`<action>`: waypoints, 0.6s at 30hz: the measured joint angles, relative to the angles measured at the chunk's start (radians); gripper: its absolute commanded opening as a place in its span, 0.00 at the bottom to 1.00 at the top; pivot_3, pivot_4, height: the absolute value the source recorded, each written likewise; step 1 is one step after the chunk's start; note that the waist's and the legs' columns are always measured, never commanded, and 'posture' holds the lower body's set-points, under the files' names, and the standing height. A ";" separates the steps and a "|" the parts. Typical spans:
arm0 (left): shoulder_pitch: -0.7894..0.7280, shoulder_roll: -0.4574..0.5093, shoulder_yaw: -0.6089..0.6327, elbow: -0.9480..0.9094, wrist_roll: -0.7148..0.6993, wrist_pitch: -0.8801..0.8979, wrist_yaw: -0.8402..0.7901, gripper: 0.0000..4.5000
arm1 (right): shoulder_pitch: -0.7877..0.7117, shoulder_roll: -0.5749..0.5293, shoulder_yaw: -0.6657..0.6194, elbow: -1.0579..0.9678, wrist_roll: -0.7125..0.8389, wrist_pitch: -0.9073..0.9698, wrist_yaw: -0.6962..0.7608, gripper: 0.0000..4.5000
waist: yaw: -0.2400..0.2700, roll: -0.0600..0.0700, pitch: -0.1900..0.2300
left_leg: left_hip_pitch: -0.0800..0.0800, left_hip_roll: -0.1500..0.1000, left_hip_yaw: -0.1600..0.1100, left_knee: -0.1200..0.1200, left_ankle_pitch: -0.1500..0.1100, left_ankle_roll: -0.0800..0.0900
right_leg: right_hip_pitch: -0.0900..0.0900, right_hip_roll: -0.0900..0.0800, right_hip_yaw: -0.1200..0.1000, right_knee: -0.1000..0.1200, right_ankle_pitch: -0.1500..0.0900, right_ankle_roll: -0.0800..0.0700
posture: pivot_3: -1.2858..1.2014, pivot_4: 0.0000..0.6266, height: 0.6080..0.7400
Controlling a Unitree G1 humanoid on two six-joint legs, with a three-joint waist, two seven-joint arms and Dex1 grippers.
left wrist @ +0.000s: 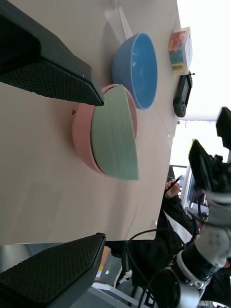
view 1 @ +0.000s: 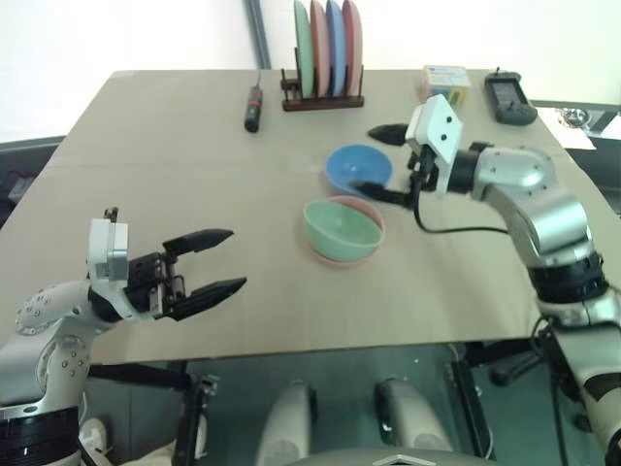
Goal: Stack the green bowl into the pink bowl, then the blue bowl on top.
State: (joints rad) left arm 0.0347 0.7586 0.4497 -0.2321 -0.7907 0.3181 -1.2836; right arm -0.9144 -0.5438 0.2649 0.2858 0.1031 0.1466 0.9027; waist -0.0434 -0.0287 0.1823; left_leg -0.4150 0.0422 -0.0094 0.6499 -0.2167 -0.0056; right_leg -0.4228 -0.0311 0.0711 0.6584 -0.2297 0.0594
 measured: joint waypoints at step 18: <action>0.200 -0.015 0.145 -0.158 -0.070 0.022 0.112 1.00 | -0.295 0.232 0.210 0.935 -0.495 -0.708 -0.246 0.43 | -0.025 0.001 0.001 | -0.002 -0.001 0.001 -0.005 0.000 0.000 | -0.005 0.000 0.003 0.002 0.000 -0.001 | 0.52 0.24 1.00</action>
State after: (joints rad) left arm 0.2348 0.7436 0.5952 -0.3902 -0.8605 0.3403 -1.1716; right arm -1.2091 -0.3123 0.4750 1.2210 -0.3915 -0.5614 0.6570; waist -0.0689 -0.0281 0.1835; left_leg -0.4170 0.0414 -0.0082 0.6453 -0.2165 -0.0060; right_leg -0.4279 -0.0314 0.0737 0.6603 -0.2293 0.0588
